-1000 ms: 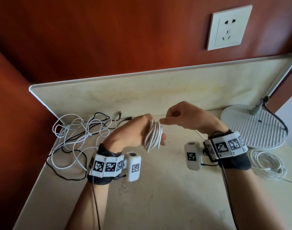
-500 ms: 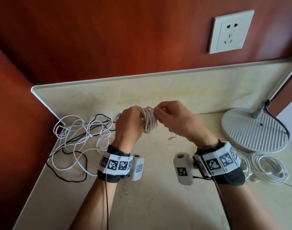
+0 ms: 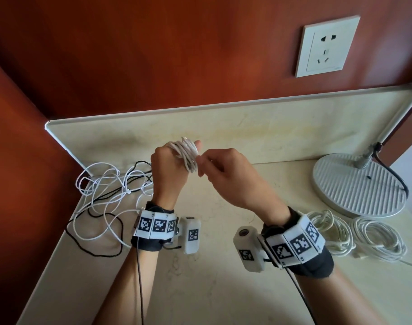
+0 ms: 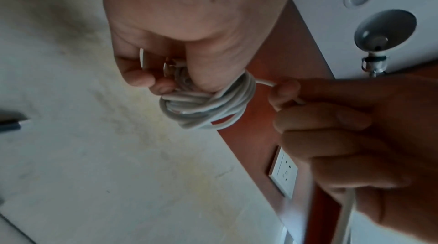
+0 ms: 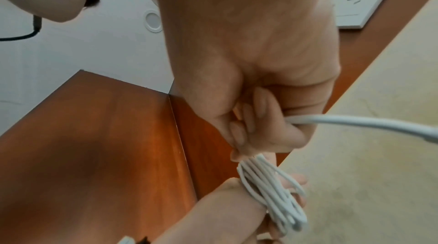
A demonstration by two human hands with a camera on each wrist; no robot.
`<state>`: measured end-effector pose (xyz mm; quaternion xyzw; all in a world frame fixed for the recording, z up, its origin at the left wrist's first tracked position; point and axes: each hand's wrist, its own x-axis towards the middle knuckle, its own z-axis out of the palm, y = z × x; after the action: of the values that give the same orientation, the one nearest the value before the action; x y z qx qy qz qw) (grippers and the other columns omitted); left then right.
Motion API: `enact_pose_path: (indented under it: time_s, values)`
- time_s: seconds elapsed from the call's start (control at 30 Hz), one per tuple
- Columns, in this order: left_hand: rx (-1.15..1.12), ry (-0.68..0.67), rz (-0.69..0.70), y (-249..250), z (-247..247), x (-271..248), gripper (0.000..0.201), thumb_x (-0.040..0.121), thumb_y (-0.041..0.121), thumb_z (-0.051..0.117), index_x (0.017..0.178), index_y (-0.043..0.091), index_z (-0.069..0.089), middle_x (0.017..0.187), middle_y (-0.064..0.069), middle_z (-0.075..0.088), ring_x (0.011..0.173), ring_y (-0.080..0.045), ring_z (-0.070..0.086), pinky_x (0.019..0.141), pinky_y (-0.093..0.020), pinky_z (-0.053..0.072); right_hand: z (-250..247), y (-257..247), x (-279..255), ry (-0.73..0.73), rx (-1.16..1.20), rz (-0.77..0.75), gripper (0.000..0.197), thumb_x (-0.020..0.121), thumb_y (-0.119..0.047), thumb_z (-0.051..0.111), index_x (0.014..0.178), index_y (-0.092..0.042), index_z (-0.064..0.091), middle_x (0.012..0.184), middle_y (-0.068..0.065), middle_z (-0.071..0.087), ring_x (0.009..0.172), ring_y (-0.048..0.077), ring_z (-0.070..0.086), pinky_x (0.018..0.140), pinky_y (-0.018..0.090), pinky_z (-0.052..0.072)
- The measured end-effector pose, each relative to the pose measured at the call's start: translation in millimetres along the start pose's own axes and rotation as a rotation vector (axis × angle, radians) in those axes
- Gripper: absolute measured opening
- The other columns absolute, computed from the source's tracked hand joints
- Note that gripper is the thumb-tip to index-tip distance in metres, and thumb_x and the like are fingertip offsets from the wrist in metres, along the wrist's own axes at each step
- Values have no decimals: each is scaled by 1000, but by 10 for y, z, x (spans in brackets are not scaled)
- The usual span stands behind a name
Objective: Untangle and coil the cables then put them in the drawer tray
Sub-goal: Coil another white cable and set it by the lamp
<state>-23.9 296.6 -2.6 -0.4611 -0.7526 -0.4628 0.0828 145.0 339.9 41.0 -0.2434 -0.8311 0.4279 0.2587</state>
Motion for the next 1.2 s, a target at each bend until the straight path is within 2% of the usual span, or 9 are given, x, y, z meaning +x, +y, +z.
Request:
enact_pose_path:
  time_s: [0.07, 0.13, 0.23, 0.37, 0.5, 0.67, 0.83, 0.97, 1.2]
  values:
    - [-217, -54, -127, -14, 15, 16, 52, 92, 59, 67, 56, 23, 60, 55, 10, 56, 58, 1, 50, 56, -34, 47, 1, -12, -4, -39, 74, -2, 35, 109, -28, 50, 82, -17, 69, 55, 9, 46, 47, 15, 35, 48, 29, 31]
    - [-502, -142, -314, 72, -6, 1, 31, 99, 45, 65, 86, 22, 80, 81, 7, 76, 82, -3, 70, 73, -37, 58, -6, -10, -11, -88, 139, 1, 34, 110, -24, 48, 86, -14, 70, 53, -4, 41, 46, 12, 32, 48, 25, 29]
    - [-667, -179, -453, 164, -82, -26, 34, 108, 37, 52, 114, 15, 77, 92, 6, 79, 87, -6, 70, 77, -24, 53, 27, 2, -19, -155, 198, 4, 41, 112, -27, 46, 85, -9, 71, 53, -5, 40, 45, 10, 31, 48, 20, 31]
    - [-916, -283, -629, 146, -134, 60, 57, 104, 63, 37, 115, 21, 74, 113, 7, 65, 125, -13, 59, 84, -21, 47, 116, 2, -28, -257, 229, 13, 57, 111, -41, 44, 71, -5, 63, 48, -9, 41, 45, 12, 35, 49, 19, 35]
    - [-1283, -330, -861, 218, -208, 150, 60, 93, 68, 45, 90, 24, 85, 93, 6, 55, 83, -4, 54, 66, -17, 48, 40, 38, 10, -264, 223, 126, 68, 103, -57, 52, 56, -10, 41, 49, 0, 33, 46, 17, 26, 47, 24, 28]
    - [-1355, -416, -749, 251, -224, 144, 55, 68, 69, 58, 83, 22, 82, 86, 3, 58, 71, -9, 59, 63, -25, 49, -112, 201, 70, -342, 499, 204, 58, 99, -52, 58, 58, -23, 30, 60, 2, 16, 53, 20, 12, 49, 31, 13]
    - [-1470, -535, -631, 163, -186, 133, 57, 55, 71, 82, 88, 25, 82, 90, 4, 60, 72, -12, 58, 59, -32, 49, -105, 316, 114, -432, 818, 288, 29, 104, -31, 54, 89, -12, 69, 65, -4, 17, 52, 9, 15, 48, 23, 13]
    - [-1485, -554, -548, 201, -235, 118, 58, 49, 72, 87, 81, 24, 83, 85, 7, 64, 72, -9, 61, 60, -24, 51, -114, 346, 156, -317, 1064, 410, 20, 102, -12, 58, 86, -15, 69, 65, -2, 31, 51, 7, 29, 45, 19, 25]
    - [-1064, -601, -258, 412, -274, 10, 69, 67, 85, 64, 84, 21, 84, 89, 5, 75, 77, -18, 70, 70, -31, 56, -95, 356, 179, -169, 1211, 519, 8, 94, -15, 66, 87, -10, 67, 71, 0, 57, 60, 8, 52, 54, 17, 46]
